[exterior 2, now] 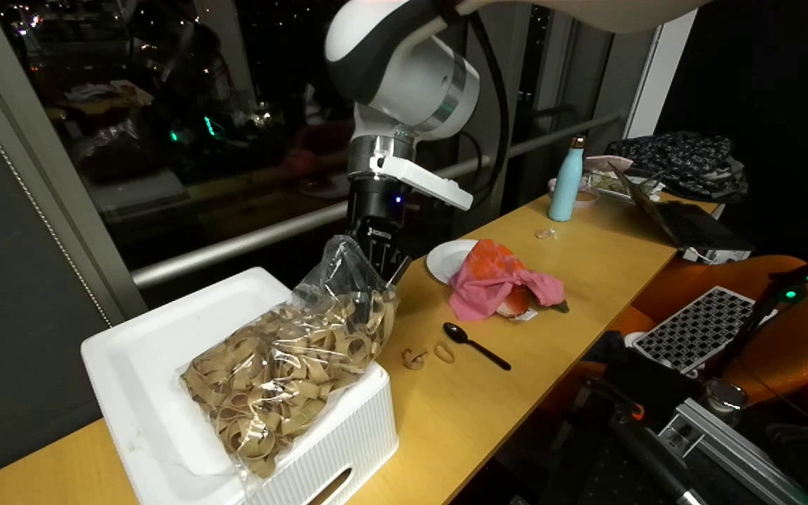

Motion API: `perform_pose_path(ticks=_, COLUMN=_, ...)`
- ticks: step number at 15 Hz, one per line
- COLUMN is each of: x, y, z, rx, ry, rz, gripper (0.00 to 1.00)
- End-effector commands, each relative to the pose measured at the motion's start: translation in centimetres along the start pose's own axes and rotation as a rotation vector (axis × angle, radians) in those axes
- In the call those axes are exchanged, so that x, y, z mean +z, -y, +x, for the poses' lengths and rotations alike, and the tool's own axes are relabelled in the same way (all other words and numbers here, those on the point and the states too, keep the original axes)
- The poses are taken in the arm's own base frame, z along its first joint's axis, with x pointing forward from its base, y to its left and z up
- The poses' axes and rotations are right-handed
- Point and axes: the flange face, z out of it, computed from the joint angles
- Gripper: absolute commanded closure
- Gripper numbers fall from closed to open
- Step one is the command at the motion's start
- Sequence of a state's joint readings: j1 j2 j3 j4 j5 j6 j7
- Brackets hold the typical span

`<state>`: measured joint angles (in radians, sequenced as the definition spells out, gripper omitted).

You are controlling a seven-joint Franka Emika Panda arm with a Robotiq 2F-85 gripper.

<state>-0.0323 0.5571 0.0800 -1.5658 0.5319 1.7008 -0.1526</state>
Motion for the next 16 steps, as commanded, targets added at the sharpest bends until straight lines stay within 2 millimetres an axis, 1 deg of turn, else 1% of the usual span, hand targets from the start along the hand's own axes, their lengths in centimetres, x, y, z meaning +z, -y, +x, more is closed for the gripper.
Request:
perform_pose_path(ticks=1, x=-2.0, y=-1.1, z=-0.4, rx=0.037, ry=0.013, rz=-0.047, gripper=0.99)
perform_pose_path(ticks=7, x=-3.2, y=-2.6, z=-0.8, rx=0.078, ry=0.027, rz=-0.118, gripper=0.99)
perform_pose_path(ticks=11, x=-2.8, y=-3.9, z=-0.7, rx=0.102, ry=0.031, rz=-0.158, gripper=0.99)
perform_pose_path(ticks=13, x=-2.5, y=-3.7, z=-0.4, rx=0.092, ry=0.011, rz=-0.198, gripper=0.99)
perform_pose_path(ticks=16, x=-2.1, y=-2.4, z=-0.1, rx=0.049, ry=-0.042, rz=-0.293, gripper=0.99)
